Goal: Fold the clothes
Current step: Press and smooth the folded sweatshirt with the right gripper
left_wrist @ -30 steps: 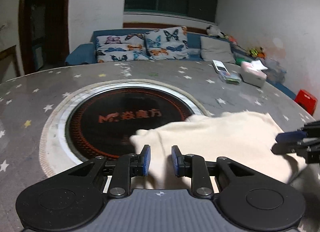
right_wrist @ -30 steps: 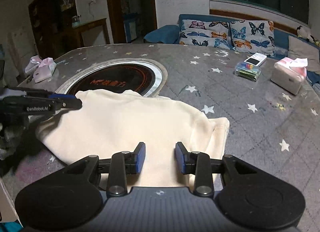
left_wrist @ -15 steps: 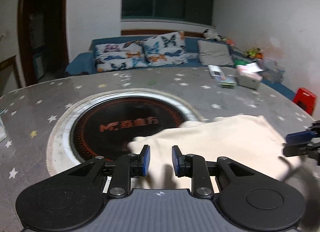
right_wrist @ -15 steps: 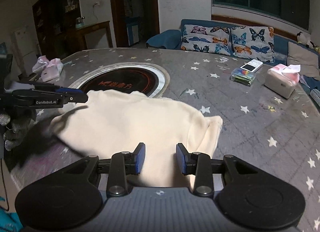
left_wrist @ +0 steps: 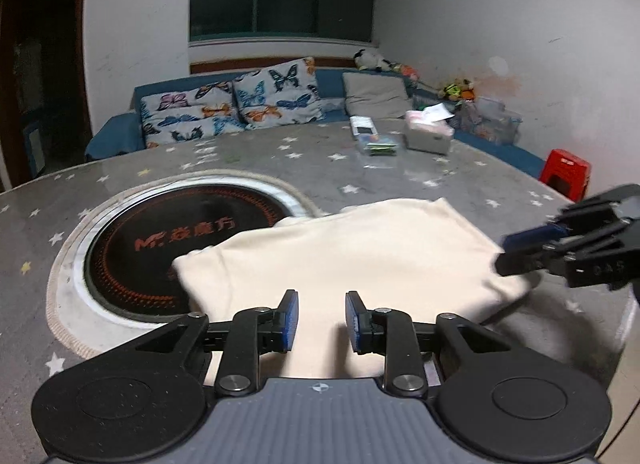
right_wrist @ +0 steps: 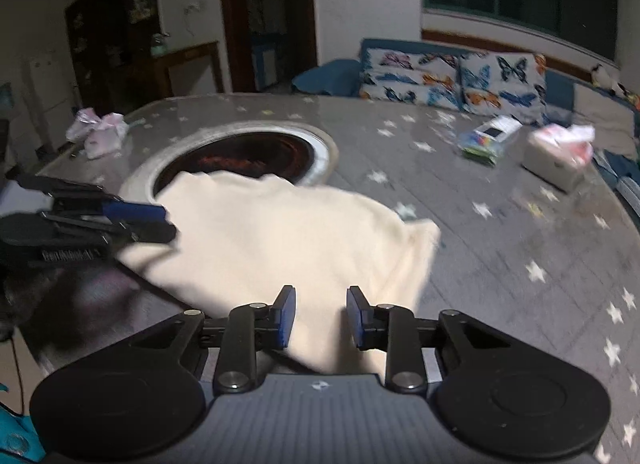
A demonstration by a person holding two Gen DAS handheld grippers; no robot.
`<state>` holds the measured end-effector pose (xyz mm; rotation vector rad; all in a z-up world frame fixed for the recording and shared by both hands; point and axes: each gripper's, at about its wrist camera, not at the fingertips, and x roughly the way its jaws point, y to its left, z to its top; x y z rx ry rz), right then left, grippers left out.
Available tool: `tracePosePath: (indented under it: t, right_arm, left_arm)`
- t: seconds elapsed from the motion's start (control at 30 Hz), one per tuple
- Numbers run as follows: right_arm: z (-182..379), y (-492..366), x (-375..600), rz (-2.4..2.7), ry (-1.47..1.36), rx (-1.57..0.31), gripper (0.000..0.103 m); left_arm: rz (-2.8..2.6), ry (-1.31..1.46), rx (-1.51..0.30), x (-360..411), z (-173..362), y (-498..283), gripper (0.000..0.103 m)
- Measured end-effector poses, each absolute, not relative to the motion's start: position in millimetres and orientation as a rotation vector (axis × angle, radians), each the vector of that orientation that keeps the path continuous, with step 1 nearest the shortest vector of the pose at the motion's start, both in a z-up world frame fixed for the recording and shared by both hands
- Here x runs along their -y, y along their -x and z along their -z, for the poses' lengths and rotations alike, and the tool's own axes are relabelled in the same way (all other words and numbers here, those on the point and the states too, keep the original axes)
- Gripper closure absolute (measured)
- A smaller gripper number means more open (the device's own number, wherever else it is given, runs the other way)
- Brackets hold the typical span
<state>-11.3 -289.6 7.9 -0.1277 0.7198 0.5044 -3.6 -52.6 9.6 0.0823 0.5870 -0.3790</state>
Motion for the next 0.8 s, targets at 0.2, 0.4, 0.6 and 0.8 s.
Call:
tracePosePath:
  t: [0.2,0.4,0.6,0.8]
  right_arm:
    - [-6,7,260,-0.582,0.15,-0.698,0.075]
    - [3,14,236,-0.618,0.255,-0.684,0.065]
    - [-7,21,225,-0.644,0.291,-0.639,0.063]
    - [7,16,216,-0.647,0.307,-0.677,0.062]
  left_arm:
    - [0.421,-0.115,-0.599,70,-2,9,0.073]
    - [0.409,-0.142,-0.615,70,10,16,0.065]
    - [0.351,-0.067,-0.598,48,-1,21,0.063]
    - [0.303,0.002,-0.62,27,2,20,0.063]
